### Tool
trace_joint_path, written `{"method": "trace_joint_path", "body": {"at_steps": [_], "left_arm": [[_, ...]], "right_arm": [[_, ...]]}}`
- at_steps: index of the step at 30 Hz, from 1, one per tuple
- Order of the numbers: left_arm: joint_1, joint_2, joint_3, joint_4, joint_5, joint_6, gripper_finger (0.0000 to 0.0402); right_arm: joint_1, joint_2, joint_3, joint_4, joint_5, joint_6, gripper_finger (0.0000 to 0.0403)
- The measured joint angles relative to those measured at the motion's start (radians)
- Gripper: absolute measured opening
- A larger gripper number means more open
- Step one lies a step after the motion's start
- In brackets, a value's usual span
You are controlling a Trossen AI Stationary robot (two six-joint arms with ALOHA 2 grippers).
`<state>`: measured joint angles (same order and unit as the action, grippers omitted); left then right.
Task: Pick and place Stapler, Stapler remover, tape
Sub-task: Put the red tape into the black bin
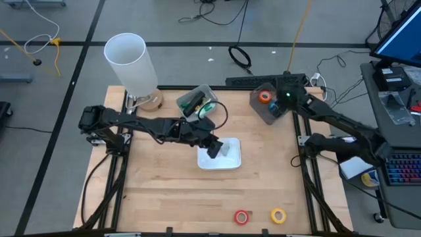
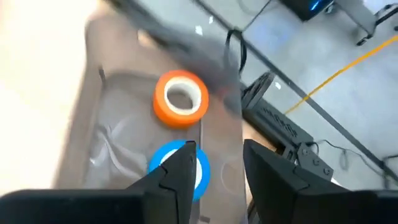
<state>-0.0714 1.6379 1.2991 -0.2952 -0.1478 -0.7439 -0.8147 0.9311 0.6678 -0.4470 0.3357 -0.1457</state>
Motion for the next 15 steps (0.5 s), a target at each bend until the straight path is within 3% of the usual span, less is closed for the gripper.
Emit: {"method": "trace_joint_path", "body": {"at_steps": [4,15], "left_arm": [[-0.029,0.000,0.000,0.000,-0.001,0.072,0.0186],[-0.161,0.001,0.000,-0.001,-0.011,0.258,0.0186]], "right_arm": [[0.027,-0.134,0.000,-0.002,-0.093,0.100,0.0117],[0.091,-0.421,0.000,0.092,-0.711,0.384,0.0100]]}}
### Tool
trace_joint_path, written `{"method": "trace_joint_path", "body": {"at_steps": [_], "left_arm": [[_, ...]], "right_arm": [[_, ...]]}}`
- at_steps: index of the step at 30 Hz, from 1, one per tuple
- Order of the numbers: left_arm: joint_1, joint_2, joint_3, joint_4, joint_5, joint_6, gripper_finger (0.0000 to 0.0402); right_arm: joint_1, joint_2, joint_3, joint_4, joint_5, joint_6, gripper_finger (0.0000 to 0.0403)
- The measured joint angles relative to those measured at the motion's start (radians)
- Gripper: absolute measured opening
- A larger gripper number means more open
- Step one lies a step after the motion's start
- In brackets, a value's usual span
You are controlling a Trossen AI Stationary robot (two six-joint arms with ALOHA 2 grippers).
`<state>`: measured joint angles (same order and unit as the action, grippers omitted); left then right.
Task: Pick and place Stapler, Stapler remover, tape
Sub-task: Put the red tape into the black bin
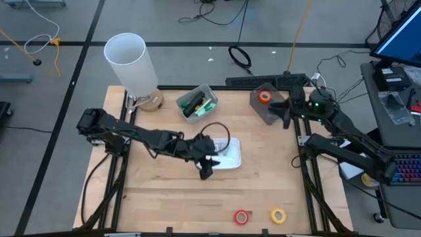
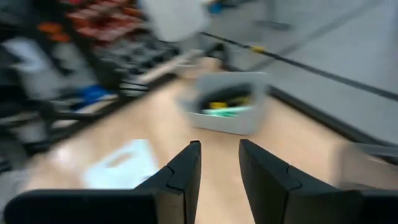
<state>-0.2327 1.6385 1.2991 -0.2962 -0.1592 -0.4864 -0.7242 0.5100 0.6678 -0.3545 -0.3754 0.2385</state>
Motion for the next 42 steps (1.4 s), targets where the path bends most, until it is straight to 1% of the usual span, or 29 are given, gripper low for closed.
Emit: {"method": "trace_joint_path", "body": {"at_steps": [3,5,8,11,13,17,21,23,25,30,35,36,39,42], "left_arm": [[-0.044,0.000,0.000,0.000,-0.015,0.006,0.0186],[-0.075,0.011,0.001,0.012,-0.038,-0.018,0.0186],[-0.126,0.037,0.001,0.026,-0.072,-0.048,0.0186],[-0.169,0.084,0.001,0.098,-0.077,-0.044,0.0186],[-0.192,0.126,0.000,0.174,-0.077,-0.024,0.0186],[-0.216,0.198,0.001,0.297,-0.060,0.024,0.0186],[-0.211,0.246,0.011,0.336,-0.015,0.033,0.0186],[-0.210,0.261,0.029,0.309,0.005,0.041,0.0186],[-0.207,0.282,0.072,0.290,0.024,0.066,0.0186],[-0.189,0.346,0.243,0.066,0.084,0.154,0.0186],[-0.150,0.416,0.393,-0.086,0.222,0.284,0.0186],[-0.145,0.428,0.416,-0.090,0.247,0.295,0.0186],[-0.141,0.447,0.456,-0.151,0.264,0.301,0.0186],[-0.144,0.456,0.463,-0.133,0.264,0.292,0.0186]], "right_arm": [[0.019,-0.044,0.000,0.007,-0.115,0.038,0.0100],[0.033,-0.067,0.000,0.007,-0.185,0.056,0.0100],[0.055,-0.093,0.000,0.006,-0.254,0.091,0.0100],[0.076,-0.113,0.000,0.019,-0.277,0.131,0.0100],[0.087,-0.119,0.000,0.050,-0.281,0.146,0.0100],[0.101,-0.120,0.000,0.113,-0.281,0.174,0.0100],[0.108,-0.120,0.000,0.144,-0.281,0.178,0.0100],[0.108,-0.120,0.000,0.153,-0.281,0.178,0.0100],[0.108,-0.119,0.000,0.155,-0.281,0.178,0.0100],[0.108,-0.116,0.000,0.154,-0.279,0.194,0.0100],[0.108,-0.113,0.000,0.153,-0.278,0.195,0.0100],[0.108,-0.113,0.000,0.153,-0.277,0.197,0.0100],[0.108,-0.112,0.000,0.149,-0.279,0.206,0.0100],[0.108,-0.112,0.000,0.140,-0.280,0.206,0.0100]]}}
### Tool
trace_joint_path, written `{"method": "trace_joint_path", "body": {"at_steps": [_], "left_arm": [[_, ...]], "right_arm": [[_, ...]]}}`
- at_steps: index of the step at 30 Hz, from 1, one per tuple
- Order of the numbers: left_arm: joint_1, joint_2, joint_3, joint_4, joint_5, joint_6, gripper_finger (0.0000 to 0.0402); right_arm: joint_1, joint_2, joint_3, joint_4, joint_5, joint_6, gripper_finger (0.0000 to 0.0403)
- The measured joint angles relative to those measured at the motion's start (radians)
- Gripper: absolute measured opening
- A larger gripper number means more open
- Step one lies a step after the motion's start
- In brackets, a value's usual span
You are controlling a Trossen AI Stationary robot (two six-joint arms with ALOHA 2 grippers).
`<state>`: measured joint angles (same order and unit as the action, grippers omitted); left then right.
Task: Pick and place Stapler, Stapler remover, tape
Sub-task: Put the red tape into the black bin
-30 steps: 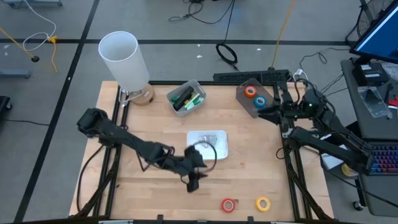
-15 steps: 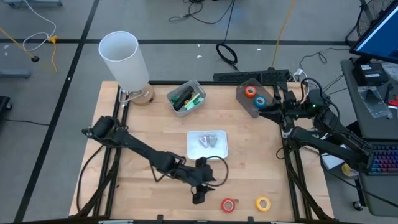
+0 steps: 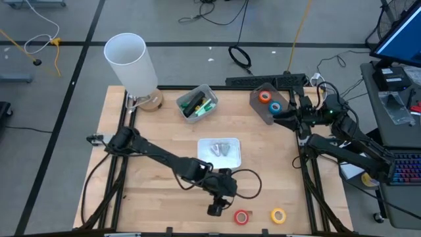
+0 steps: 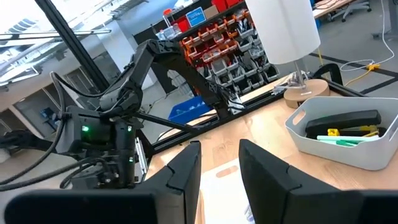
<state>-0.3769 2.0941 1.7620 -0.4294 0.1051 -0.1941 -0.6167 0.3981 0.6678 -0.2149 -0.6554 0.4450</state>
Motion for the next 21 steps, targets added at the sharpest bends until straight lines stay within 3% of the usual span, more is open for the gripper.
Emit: {"method": "trace_joint_path", "body": {"at_steps": [9,21], "left_arm": [[-0.028,0.055,0.000,0.163,-0.127,-0.173,0.0186],[-0.040,0.172,-0.001,0.355,-0.181,-0.322,0.0186]], "right_arm": [[0.000,0.000,0.000,-0.006,-0.001,-0.038,0.0100],[0.000,0.000,0.000,-0.045,-0.004,-0.041,0.0100]]}}
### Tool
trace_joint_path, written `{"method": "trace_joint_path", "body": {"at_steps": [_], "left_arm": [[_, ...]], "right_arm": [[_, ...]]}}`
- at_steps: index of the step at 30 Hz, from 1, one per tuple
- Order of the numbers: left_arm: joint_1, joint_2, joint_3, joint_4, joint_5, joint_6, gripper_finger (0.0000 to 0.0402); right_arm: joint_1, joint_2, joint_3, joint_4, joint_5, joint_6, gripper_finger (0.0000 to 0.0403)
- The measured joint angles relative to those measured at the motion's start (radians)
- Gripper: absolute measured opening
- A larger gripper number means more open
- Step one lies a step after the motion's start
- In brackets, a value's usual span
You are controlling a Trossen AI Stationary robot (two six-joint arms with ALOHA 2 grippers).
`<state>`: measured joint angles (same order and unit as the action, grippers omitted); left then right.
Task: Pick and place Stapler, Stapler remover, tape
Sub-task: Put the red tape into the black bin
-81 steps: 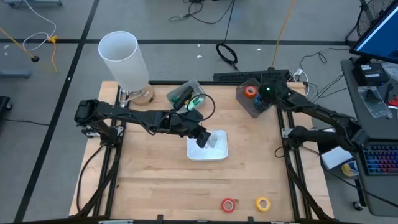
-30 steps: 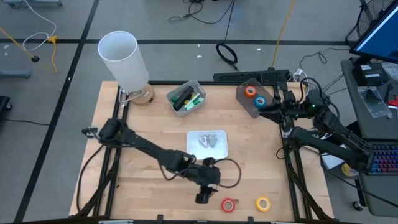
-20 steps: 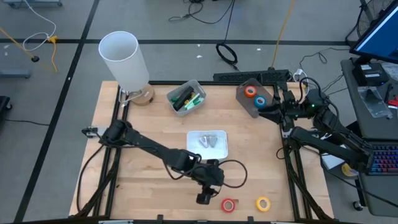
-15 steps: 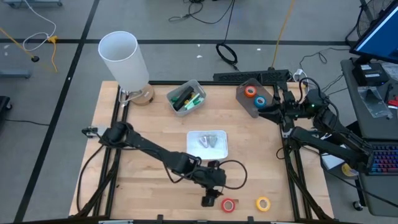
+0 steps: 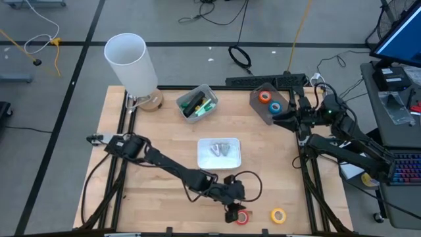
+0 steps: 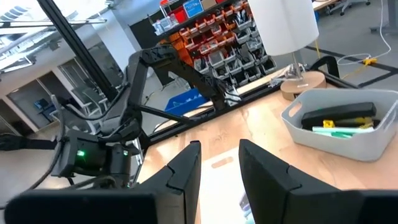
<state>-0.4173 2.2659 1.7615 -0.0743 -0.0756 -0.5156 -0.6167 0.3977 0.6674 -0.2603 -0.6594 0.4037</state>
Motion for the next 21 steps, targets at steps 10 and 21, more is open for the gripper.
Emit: {"method": "trace_joint_path", "body": {"at_steps": [10,21], "left_arm": [[-0.044,0.009,0.000,-0.055,-0.082,-0.002,0.0186],[-0.042,0.044,0.000,-0.055,-0.108,-0.044,0.0186]], "right_arm": [[0.000,0.000,0.000,-0.015,0.000,-0.004,0.0100],[0.000,0.000,0.000,-0.014,0.002,-0.003,0.0100]]}}
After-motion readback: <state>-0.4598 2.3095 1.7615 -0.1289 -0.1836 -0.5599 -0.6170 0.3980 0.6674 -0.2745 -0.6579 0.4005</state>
